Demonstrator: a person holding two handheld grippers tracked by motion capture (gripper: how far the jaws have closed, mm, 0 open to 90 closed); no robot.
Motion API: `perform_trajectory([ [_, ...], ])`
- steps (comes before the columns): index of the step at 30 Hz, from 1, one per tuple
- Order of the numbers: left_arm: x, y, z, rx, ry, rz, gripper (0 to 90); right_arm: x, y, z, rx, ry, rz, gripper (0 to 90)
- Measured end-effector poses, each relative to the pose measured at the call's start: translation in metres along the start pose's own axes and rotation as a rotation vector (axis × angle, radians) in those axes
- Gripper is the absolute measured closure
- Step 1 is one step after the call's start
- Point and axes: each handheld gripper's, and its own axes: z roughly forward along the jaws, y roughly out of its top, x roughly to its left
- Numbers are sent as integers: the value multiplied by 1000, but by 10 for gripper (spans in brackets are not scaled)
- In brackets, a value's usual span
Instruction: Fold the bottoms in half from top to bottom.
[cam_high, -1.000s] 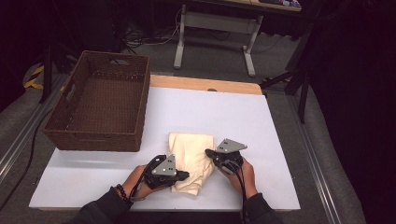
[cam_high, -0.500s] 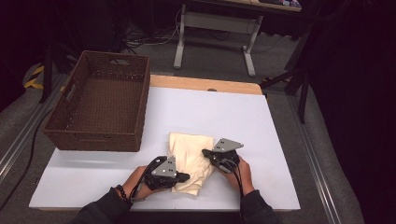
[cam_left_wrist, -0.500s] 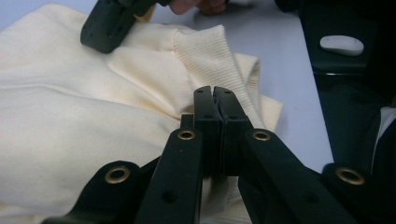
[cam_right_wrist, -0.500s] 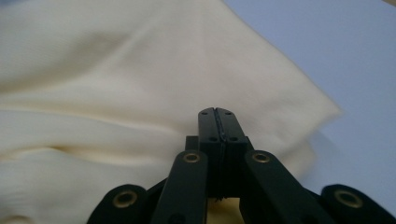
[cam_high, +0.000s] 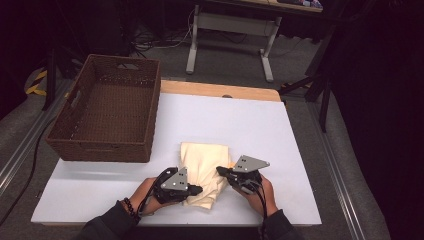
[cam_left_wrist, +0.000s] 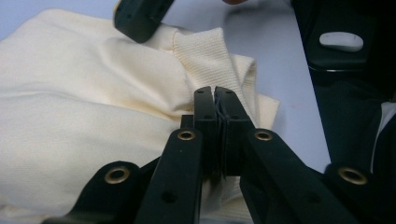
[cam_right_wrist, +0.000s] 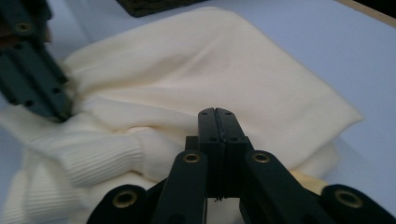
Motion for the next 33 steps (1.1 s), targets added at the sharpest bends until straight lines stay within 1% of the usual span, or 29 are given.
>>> perform_trajectory([
  [1, 0, 0, -3, -4, 2, -4, 867, 4, 0, -1, -1, 9, -5, 900],
  [2, 1, 1, -5, -9, 4, 1, 860, 7, 0, -1, 5, 21, -5, 900],
  [3, 0, 1, -8, -16, 14, 1, 846, 11, -1, 0, 21, 25, -13, 900],
  [4, 0, 2, -12, -18, 17, 2, 824, 13, -1, 0, 34, 18, -24, 900],
  [5, 1, 2, -17, -25, 21, 3, 817, 14, -2, -1, 36, 20, -24, 900],
  [6, 1, 3, -21, -45, 29, -3, 814, 14, -2, -2, 33, 32, -17, 900],
  [7, 3, 3, -25, -52, 38, -8, 808, 14, -3, -3, 32, 44, -11, 900],
  [9, 7, 2, -34, -83, 62, -43, 789, 15, -5, -4, 32, 60, 2, 900],
  [10, 9, 1, -36, -87, 79, -55, 776, 16, -5, -4, 31, 76, 6, 900],
  [11, 10, 0, -38, -82, 87, -61, 767, 17, -6, -4, 34, 81, 3, 900],
  [12, 12, -2, -38, -81, 93, -69, 754, 19, -6, -3, 38, 76, -4, 900],
  [13, 13, -3, -37, -67, 98, -61, 735, 20, -6, -3, 42, 76, -8, 900],
  [14, 13, -4, -35, -56, 104, -61, 728, 20, -6, -3, 40, 79, -9, 900],
  [15, 13, -5, -32, -48, 106, -70, 713, 20, -6, -3, 39, 81, -9, 900],
  [16, 14, -6, -29, -42, 107, -66, 698, 20, -7, -4, 39, 83, -6, 900],
  [17, 15, -7, -27, -38, 111, -66, 697, 20, -7, -4, 36, 88, 1, 900],
  [19, 14, -7, -24, -47, 113, -71, 693, 21, -6, -6, 35, 86, -8, 900],
  [21, 13, -7, -22, -30, 127, -63, 693, 22, -5, -9, 26, 87, -13, 900],
  [22, 13, -7, -20, -36, 131, -73, 693, 23, -5, -10, 21, 86, -15, 900],
  [23, 13, -9, -18, -32, 123, -81, 696, 24, -5, -10, 24, 82, -15, 900],
  [24, 14, -10, -16, -18, 125, -80, 704, 25, -6, -9, 25, 84, -12, 900],
  [27, 17, -14, -12, -25, 109, -112, 734, 24, -9, -8, 33, 81, -9, 900],
  [28, 18, -15, -11, -22, 112, -118, 746, 24, -10, -7, 33, 78, -7, 900],
  [29, 19, -16, -10, -16, 109, -114, 767, 23, -11, -6, 35, 78, -1, 900],
  [31, 20, -18, -7, -16, 113, -130, 823, 22, -12, -5, 33, 77, 2, 900],
  [32, 20, -18, -7, -10, 107, -134, 849, 22, -12, -4, 32, 76, -4, 900],
  [33, 20, -17, -7, 0, 111, -119, 875, 22, -12, -4, 30, 75, -3, 900],
])
